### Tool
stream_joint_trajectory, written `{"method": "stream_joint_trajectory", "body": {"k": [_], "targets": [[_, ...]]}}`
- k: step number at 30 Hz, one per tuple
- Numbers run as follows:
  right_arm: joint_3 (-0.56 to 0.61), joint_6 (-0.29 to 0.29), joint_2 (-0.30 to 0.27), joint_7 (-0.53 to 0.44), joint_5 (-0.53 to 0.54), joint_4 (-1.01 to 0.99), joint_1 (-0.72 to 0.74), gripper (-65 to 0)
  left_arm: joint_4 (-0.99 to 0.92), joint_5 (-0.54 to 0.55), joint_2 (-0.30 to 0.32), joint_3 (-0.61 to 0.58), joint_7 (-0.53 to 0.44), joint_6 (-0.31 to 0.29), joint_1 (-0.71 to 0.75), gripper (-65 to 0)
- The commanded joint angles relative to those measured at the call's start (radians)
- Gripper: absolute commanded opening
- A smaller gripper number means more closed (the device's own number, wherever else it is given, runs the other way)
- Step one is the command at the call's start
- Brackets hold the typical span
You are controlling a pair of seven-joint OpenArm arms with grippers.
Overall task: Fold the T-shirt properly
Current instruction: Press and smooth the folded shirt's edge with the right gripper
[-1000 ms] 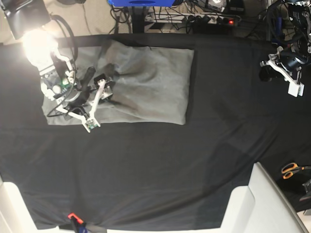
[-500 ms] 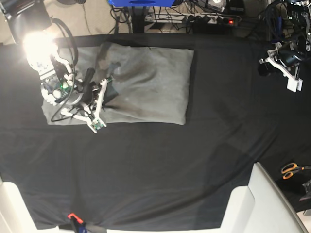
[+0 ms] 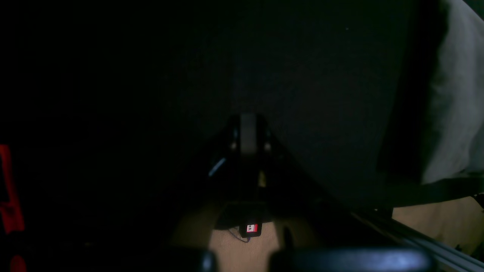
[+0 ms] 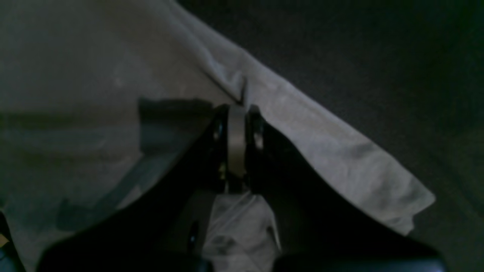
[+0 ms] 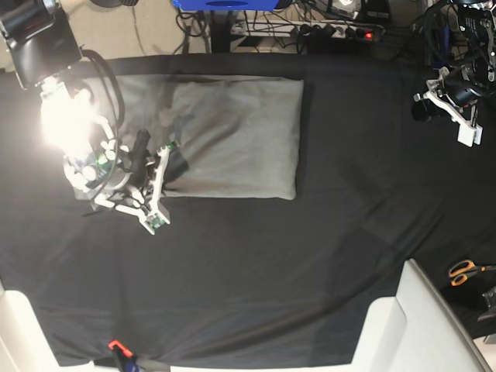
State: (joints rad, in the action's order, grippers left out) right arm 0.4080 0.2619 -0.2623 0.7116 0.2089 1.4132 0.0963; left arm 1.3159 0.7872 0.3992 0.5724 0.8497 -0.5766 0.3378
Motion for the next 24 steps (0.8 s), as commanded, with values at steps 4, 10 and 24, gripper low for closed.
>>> {"method": "stream_joint_trajectory", "body": {"k": [4, 10, 24], "targets": [[-0.004, -0.005, -0.004, -0.013, -0.001, 0.010, 0.029, -64.8, 0.011, 0.015, 0.019, 0.007, -0.016, -0.006, -0.015, -65.0], [-0.013, -0.006, -0.001, -0.017, -0.001, -0.058, 0.029, -58.4, 0.011, 0.015, 0.019, 0.007, -0.016, -0.006, -0.016, -65.0], [-0.130, -0.273, 0.013, 0.035, 0.005, 0.361, -0.194, -20.9, 0.011, 0.015, 0.022, 0.008, -0.016, -0.006, -0.016, -65.0]]}}
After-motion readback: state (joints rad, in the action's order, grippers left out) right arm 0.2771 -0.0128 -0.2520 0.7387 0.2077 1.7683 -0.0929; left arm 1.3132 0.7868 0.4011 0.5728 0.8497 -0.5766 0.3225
